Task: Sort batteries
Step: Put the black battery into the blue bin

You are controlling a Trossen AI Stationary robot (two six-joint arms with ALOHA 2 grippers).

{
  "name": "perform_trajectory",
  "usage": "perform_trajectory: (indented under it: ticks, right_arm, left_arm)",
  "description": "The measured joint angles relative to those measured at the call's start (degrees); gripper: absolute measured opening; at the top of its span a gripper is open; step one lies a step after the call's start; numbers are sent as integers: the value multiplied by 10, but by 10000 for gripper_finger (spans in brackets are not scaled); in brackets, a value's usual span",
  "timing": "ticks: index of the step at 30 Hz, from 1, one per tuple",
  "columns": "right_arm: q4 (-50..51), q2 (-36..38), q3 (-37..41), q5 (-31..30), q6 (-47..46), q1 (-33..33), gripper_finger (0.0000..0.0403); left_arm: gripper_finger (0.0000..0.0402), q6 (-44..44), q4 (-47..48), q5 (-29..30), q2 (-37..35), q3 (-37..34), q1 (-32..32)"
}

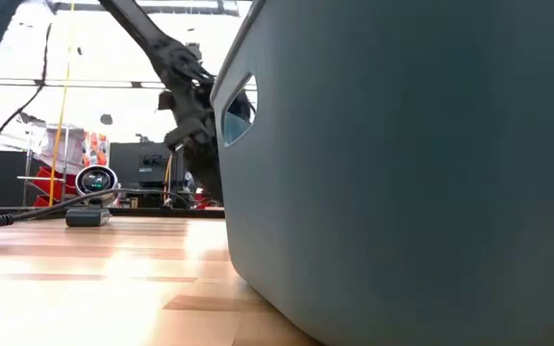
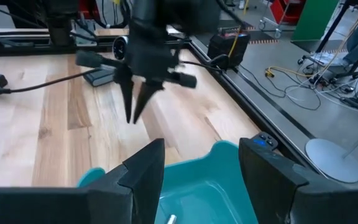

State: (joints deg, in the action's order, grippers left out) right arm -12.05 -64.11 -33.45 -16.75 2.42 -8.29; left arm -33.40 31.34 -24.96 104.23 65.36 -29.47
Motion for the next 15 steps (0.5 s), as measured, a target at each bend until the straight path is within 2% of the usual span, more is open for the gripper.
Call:
perform_trajectory:
  ticks: [4, 7, 11, 15]
  right_arm:
    - [-1, 0, 0, 0, 0, 0, 221]
    - [-2, 0, 0, 0, 0, 0, 221]
    - [-4, 0, 0, 0, 0, 0, 221]
    - [-4, 0, 0, 0, 0, 0, 221]
  left_arm:
    - [9, 57, -98, -7, -62, -68, 30]
    - [17, 84, -130, -22, -90, -105, 60]
    - [66, 123, -143, -52, -94, -123, 114]
    - [135, 156, -222, -21, -90, -144, 188]
